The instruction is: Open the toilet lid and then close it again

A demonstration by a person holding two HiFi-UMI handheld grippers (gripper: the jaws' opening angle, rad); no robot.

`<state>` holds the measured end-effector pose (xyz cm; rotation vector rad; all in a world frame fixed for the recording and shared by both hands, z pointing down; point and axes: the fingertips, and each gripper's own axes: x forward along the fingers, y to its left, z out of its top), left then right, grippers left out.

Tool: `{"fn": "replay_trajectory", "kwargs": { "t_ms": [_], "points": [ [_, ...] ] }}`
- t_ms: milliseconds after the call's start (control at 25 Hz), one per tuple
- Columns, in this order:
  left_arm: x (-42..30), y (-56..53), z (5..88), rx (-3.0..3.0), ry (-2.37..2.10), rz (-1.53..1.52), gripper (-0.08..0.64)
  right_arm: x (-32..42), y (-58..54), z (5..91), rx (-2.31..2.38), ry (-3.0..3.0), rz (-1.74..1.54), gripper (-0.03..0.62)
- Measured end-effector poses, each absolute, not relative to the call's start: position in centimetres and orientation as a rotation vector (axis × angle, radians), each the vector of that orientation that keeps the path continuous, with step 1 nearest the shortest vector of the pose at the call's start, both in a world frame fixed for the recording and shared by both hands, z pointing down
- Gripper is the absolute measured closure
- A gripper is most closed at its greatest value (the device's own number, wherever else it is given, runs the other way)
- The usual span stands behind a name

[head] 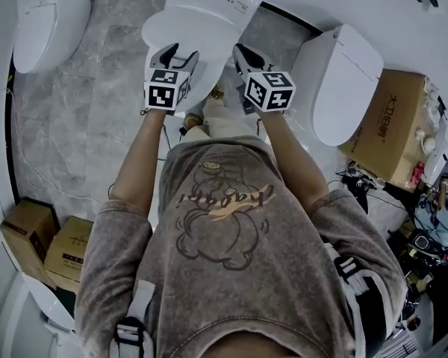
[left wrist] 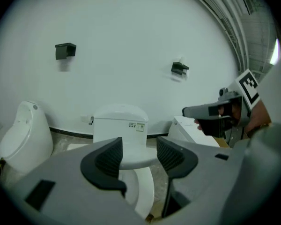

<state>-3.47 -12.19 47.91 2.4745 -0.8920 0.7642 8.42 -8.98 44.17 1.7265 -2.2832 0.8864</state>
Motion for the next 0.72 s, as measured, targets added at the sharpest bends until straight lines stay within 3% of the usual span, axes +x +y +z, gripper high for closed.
{"fn": "replay_trajectory", "kwargs": {
  "t_ms": [720],
  "points": [
    [-13.3,-0.8,65.0,2.125,-0.939,1.011,0.333,2.8,-4.0,49.1,1.522,-2.244,0.951,0.565]
  ]
}}
